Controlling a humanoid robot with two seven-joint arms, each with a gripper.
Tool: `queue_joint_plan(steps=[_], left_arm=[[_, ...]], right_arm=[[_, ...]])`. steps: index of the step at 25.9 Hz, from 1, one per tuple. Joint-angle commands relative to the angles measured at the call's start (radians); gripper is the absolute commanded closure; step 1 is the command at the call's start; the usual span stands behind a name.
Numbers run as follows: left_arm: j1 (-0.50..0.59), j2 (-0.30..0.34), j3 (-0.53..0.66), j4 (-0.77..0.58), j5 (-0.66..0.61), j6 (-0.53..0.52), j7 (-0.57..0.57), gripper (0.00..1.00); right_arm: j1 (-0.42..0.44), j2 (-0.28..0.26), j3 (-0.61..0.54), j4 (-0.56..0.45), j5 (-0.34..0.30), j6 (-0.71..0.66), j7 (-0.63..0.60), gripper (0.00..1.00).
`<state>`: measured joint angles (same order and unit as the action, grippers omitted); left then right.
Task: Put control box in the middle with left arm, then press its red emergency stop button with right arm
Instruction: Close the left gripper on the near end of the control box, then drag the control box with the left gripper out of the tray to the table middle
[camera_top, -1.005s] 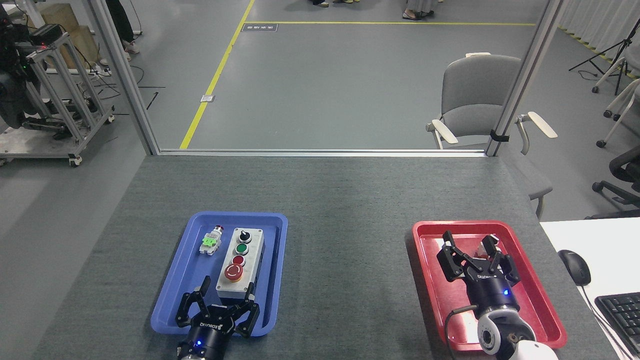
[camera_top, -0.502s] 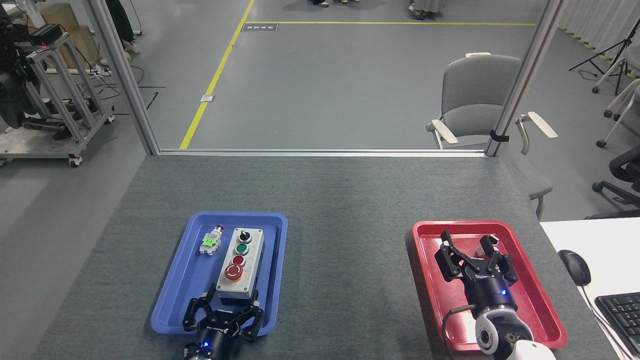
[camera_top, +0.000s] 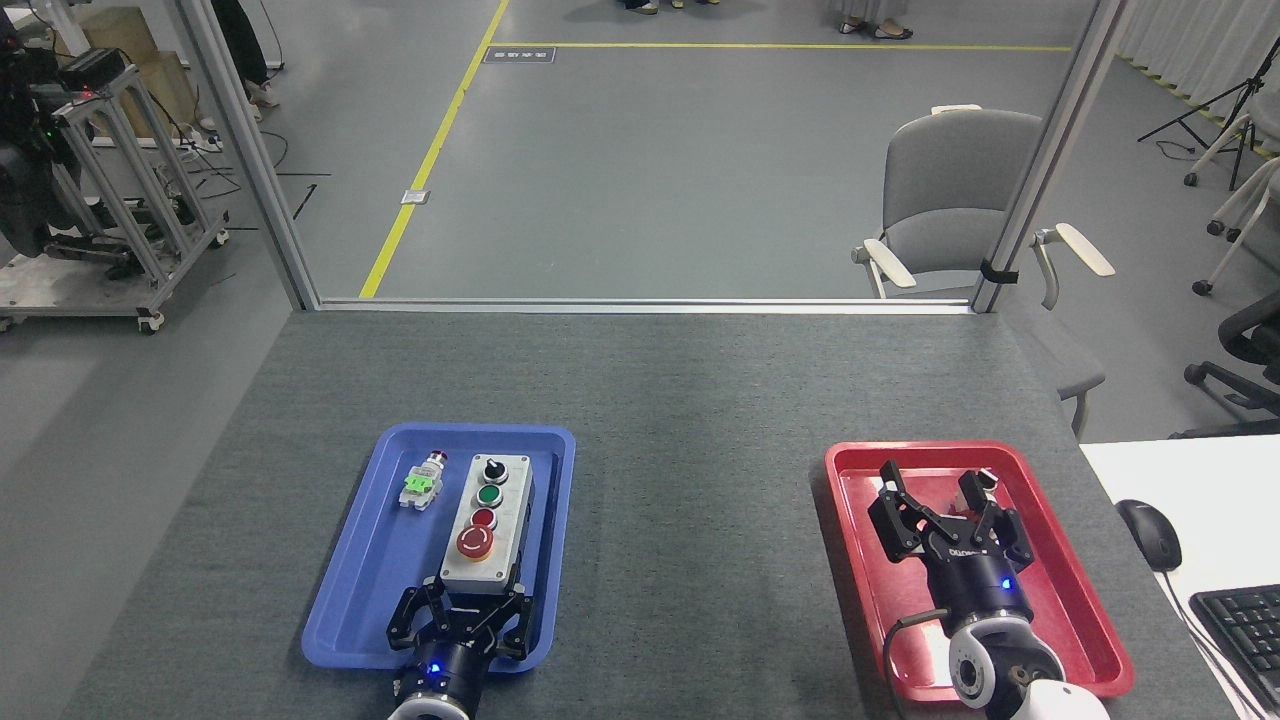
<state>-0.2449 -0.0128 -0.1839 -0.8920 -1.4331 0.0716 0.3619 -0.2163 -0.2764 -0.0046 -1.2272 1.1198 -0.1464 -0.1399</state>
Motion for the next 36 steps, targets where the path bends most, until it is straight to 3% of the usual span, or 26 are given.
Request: queue_joint_plan(steps=[1,9,15,17,22,25,29,36], left_arm=[[0.001,-0.006,0.000,-0.008,0.042,-0.016,0.005,1.00],[0.004,-0.016,-0.002,-0.116,0.079,-0.016,-0.009,1.00],[-0.007,-0.125,-0.060,-0.162,0.065,0.039,-0.044,1.00],[-0.017,-0.128,-0.157,-0.166,0.077,0.123,-0.047,1.00],[-0.031,-0.130,-0.451,-0.168,0.160,0.458,-0.049,1.00],[-0.033,-0.130,-0.566,-0.171,0.227,0.567,-0.054,1.00],[-0.034,-0.130,-0.624,-0.168,0.244,0.550,-0.130,1.00],[-0.083,-0.130,-0.689,-0.097,0.286,0.540,-0.116,1.00]], right_arm=[[0.000,0.002,0.000,0.000,0.000,0.001,-0.001,0.00],[0.002,0.002,0.000,0.000,0.000,-0.001,-0.001,0.00],[0.002,0.002,-0.002,0.000,0.000,0.001,0.000,0.00],[0.002,0.002,-0.002,0.000,-0.002,0.001,0.000,0.00],[-0.002,-0.001,-0.003,0.000,0.000,-0.001,0.000,0.00],[-0.002,-0.001,-0.003,0.000,0.000,0.001,0.000,0.00],[-0.002,-0.003,-0.003,0.000,0.000,0.001,0.000,0.00],[-0.002,-0.009,-0.003,0.000,-0.002,0.002,0.000,0.00]])
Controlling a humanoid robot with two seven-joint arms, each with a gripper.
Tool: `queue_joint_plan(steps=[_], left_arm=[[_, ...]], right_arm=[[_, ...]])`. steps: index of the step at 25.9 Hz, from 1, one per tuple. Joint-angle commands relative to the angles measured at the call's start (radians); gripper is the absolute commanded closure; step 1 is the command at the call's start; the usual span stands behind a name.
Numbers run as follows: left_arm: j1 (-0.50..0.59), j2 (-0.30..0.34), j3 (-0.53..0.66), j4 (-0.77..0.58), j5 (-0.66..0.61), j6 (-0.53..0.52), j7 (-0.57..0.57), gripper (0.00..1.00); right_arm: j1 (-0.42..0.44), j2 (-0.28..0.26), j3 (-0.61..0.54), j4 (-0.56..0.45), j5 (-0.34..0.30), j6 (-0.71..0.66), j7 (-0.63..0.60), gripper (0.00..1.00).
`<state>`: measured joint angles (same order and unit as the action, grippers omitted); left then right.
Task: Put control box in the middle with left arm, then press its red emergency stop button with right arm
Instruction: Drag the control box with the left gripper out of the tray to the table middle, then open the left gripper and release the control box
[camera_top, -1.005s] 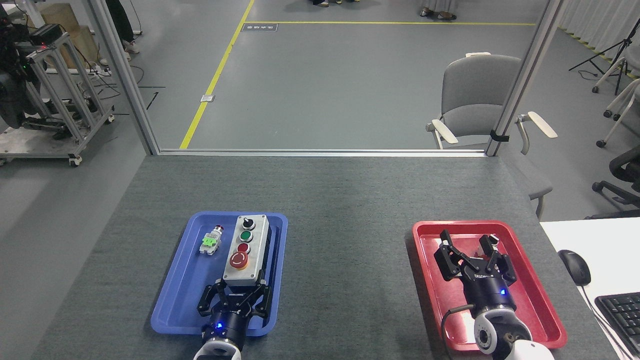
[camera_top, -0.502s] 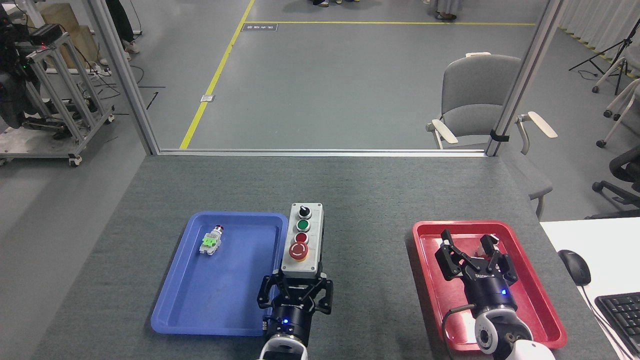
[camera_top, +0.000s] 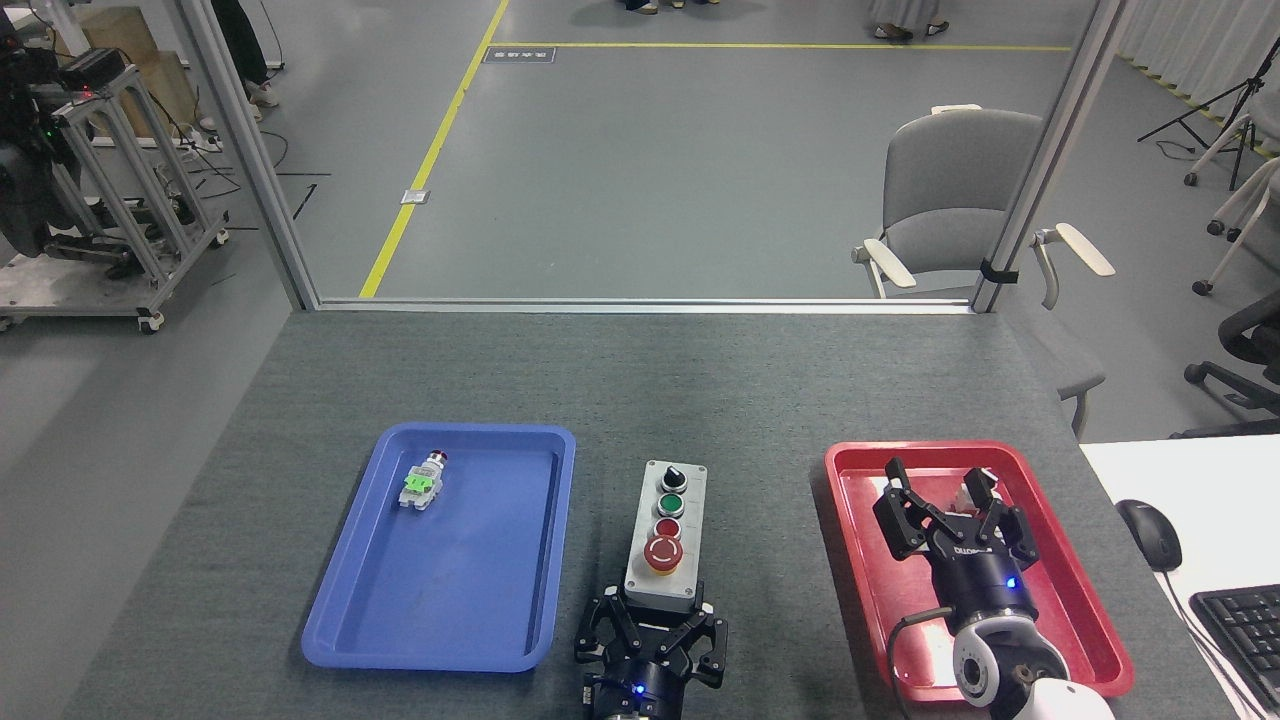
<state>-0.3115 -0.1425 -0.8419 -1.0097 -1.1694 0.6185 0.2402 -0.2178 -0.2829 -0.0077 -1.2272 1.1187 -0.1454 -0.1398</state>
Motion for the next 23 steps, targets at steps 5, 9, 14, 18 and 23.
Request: queue_joint_plan(steps=[5,9,14,18,23], left_arm=[[-0.031,0.000,-0.066,0.039,0.065,-0.023,0.005,1.00],[-0.050,0.000,-0.072,0.089,0.109,-0.043,0.034,1.00],[-0.057,0.000,-0.077,0.086,0.129,-0.086,0.042,1.00],[-0.058,0.000,-0.077,0.114,0.157,-0.140,0.037,1.00],[-0.058,0.001,-0.077,0.132,0.208,-0.138,0.051,0.61]], right_arm=[[0.000,-0.004,0.000,0.000,0.000,0.000,0.000,0.00],[0.000,-0.005,0.000,0.000,0.000,-0.002,0.000,0.00],[0.000,-0.007,0.000,0.000,0.000,0.000,0.000,0.00],[0.000,-0.007,0.000,0.000,0.000,-0.002,0.000,0.00],[0.000,-0.007,0.000,0.000,0.000,-0.002,0.000,0.00]])
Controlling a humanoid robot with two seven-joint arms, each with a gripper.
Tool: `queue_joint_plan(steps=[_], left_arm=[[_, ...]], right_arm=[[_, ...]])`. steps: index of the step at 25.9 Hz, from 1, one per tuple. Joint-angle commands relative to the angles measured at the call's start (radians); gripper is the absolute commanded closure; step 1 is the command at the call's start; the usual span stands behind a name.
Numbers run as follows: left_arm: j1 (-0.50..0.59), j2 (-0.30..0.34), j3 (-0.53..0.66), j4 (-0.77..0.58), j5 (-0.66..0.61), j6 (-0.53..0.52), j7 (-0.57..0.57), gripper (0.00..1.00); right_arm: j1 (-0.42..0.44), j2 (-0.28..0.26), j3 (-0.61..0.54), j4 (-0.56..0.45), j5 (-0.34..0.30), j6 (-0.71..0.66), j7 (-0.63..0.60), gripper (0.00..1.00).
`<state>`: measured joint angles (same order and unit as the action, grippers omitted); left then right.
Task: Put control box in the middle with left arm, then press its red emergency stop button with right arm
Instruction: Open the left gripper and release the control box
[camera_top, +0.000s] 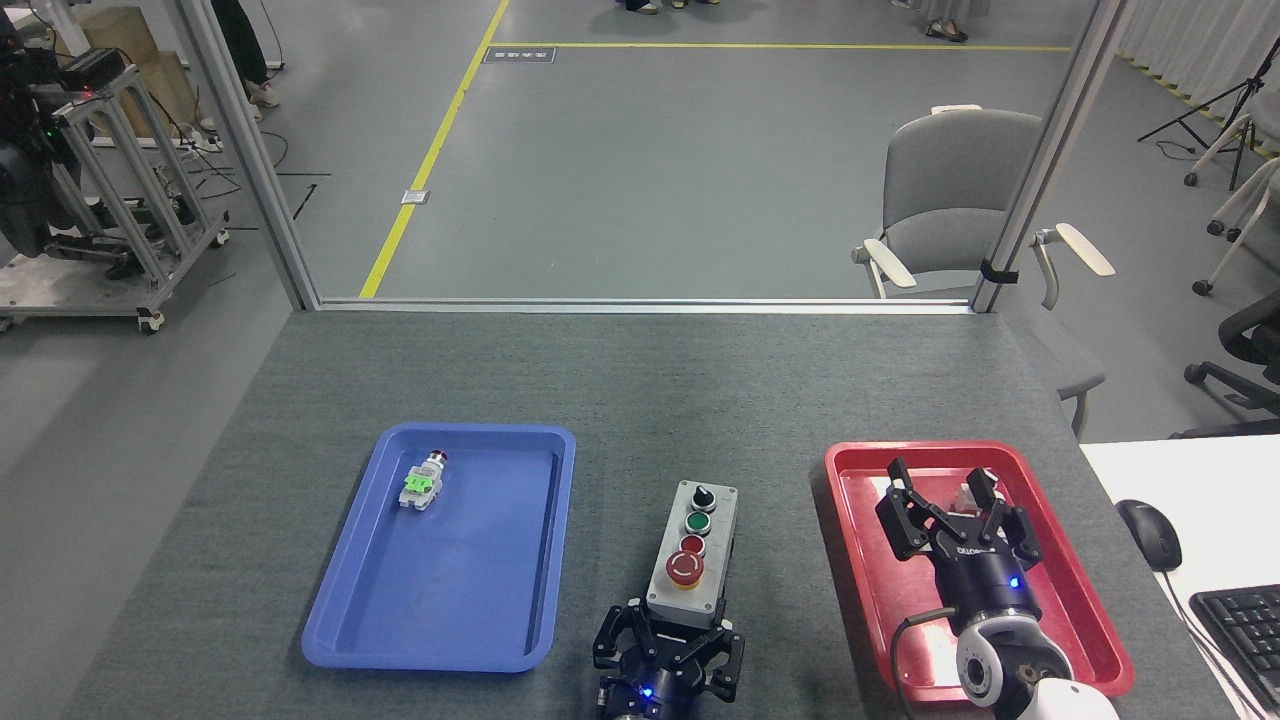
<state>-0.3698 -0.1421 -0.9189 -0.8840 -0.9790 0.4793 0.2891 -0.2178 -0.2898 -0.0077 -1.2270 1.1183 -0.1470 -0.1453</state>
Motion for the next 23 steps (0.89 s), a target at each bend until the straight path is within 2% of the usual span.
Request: queue_joint_plan(steps=[1,2,3,4,8,13,15,17,20,22,23], left_arm=[[0.000,0.001,0.000,0.005,0.017,0.001,0.010,0.55],[0.000,0.001,0.000,0.004,0.017,0.001,0.016,0.50],[0.000,0.001,0.000,0.004,0.017,0.001,0.021,0.34],[0.002,0.001,0.000,0.002,0.017,-0.005,0.032,0.00],[0.002,0.001,0.000,0.004,0.017,0.001,0.110,0.00],[0.006,0.003,-0.005,-0.019,-0.010,0.041,0.127,0.00],[0.014,0.006,-0.002,-0.055,-0.049,0.061,0.133,0.00],[0.031,0.022,0.008,-0.101,-0.060,0.065,0.136,0.00],[0.052,0.070,0.012,-0.187,-0.060,0.068,0.160,0.00],[0.055,0.096,0.014,-0.231,-0.058,0.070,0.165,0.00],[0.060,0.107,0.021,-0.248,-0.058,0.070,0.165,0.00]], right_arm=[[0.000,0.000,0.000,0.000,0.000,0.000,0.006,0.00],[0.000,0.000,0.000,0.000,0.000,0.000,0.006,0.00],[0.000,0.000,0.000,0.001,0.000,-0.002,0.006,0.00],[0.000,0.000,0.000,0.000,0.000,-0.002,0.006,0.00],[0.000,0.000,0.000,0.001,0.000,0.000,0.006,0.00],[0.000,-0.002,0.000,0.004,0.000,0.001,0.006,0.00],[-0.005,-0.002,0.000,0.007,0.002,0.006,-0.002,0.05],[-0.018,-0.003,0.002,0.015,0.002,0.003,-0.002,0.26],[-0.064,-0.034,0.023,0.044,0.003,-0.036,0.000,0.69],[-0.087,-0.042,0.058,0.055,0.003,-0.097,0.000,0.92],[-0.097,-0.046,0.089,0.057,0.003,-0.131,0.000,1.00]])
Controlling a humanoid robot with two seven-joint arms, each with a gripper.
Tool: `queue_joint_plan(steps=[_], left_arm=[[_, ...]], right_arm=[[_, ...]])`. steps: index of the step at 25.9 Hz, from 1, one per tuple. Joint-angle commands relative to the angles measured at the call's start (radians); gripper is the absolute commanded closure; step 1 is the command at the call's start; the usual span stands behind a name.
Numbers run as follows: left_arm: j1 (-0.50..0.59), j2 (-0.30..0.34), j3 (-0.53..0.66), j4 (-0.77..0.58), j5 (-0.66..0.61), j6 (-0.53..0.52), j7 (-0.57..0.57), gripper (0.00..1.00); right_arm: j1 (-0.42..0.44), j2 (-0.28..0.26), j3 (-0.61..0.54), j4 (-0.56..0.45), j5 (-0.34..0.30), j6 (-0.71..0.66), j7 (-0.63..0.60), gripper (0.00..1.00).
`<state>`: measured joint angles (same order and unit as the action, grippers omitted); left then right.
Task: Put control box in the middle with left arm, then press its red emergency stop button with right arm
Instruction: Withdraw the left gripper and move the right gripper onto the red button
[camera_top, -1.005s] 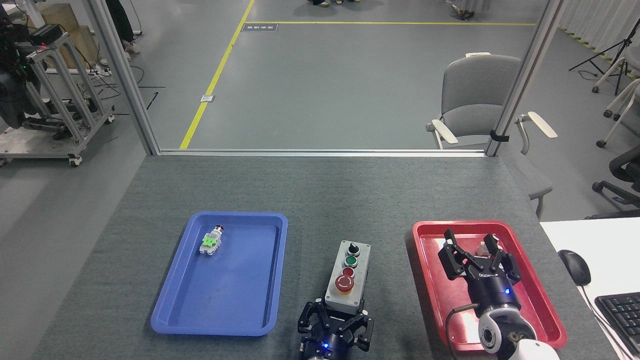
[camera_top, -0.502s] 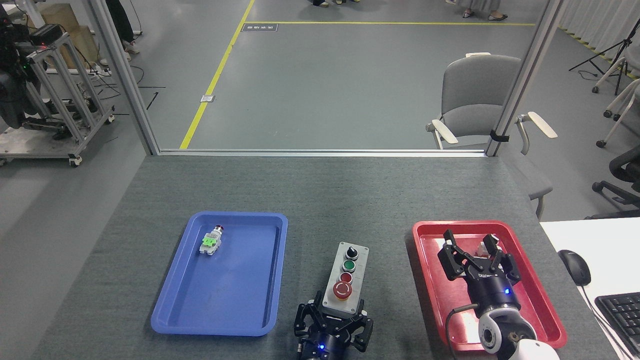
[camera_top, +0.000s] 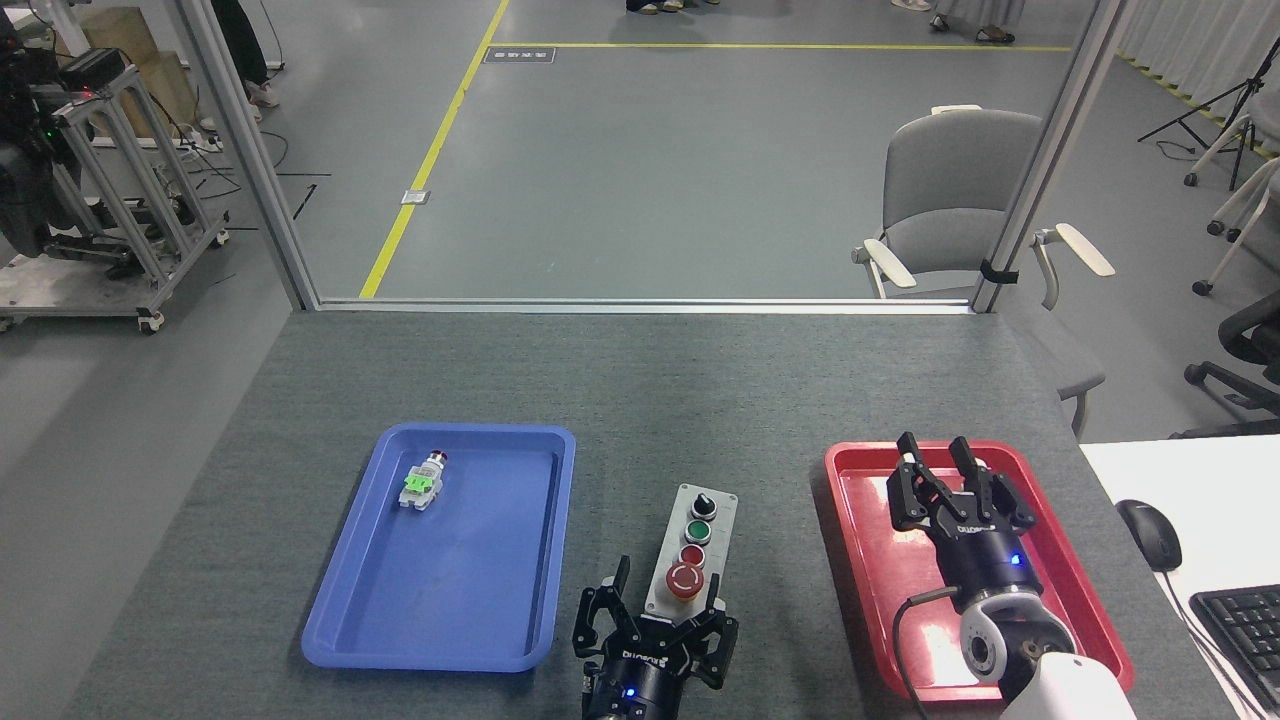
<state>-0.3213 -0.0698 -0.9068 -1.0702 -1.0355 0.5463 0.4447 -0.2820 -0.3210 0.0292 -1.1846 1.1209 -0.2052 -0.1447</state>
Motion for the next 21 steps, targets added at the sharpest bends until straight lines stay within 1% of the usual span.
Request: queue_joint_plan(steps=[1,4,7,9,10,12,14,16,18,20,21], left_arm=[[0.018,0.047,0.019,-0.080,-0.003,0.003,0.009,0.00],[0.027,0.102,0.049,-0.137,-0.005,0.003,0.011,0.00],[0.027,0.194,0.077,-0.204,-0.001,-0.008,0.000,0.00],[0.028,0.260,0.121,-0.237,0.006,-0.034,-0.003,0.00],[0.034,0.292,0.152,-0.247,0.006,-0.071,-0.004,0.00],[0.054,0.344,0.244,-0.254,0.008,-0.181,-0.004,0.00],[0.082,0.363,0.374,-0.247,0.009,-0.302,-0.004,0.00],[0.107,0.363,0.502,-0.243,0.011,-0.399,-0.021,0.00],[0.113,0.363,0.595,-0.240,0.011,-0.476,-0.112,0.00],[0.113,0.367,0.640,-0.240,-0.005,-0.533,-0.207,0.00],[0.111,0.380,0.649,-0.238,-0.005,-0.557,-0.236,0.00]], right_arm=[[-0.045,-0.016,0.080,0.014,0.000,-0.108,-0.001,1.00],[-0.066,-0.013,0.144,0.014,0.002,-0.203,0.008,1.00],[-0.089,-0.003,0.247,0.023,0.010,-0.224,0.042,1.00],[-0.094,0.005,0.321,0.033,0.010,-0.229,0.089,1.00],[-0.094,0.010,0.350,0.034,0.011,-0.232,0.113,1.00],[-0.094,0.025,0.390,0.034,0.013,-0.234,0.152,1.00],[-0.092,0.039,0.413,0.037,0.014,-0.234,0.182,1.00],[-0.089,0.054,0.420,0.060,0.014,-0.232,0.186,1.00],[-0.085,0.074,0.420,0.077,0.014,-0.229,0.188,1.00],[-0.082,0.076,0.422,0.079,0.014,-0.234,0.188,1.00],[-0.080,0.076,0.422,0.079,0.014,-0.234,0.188,1.00]])
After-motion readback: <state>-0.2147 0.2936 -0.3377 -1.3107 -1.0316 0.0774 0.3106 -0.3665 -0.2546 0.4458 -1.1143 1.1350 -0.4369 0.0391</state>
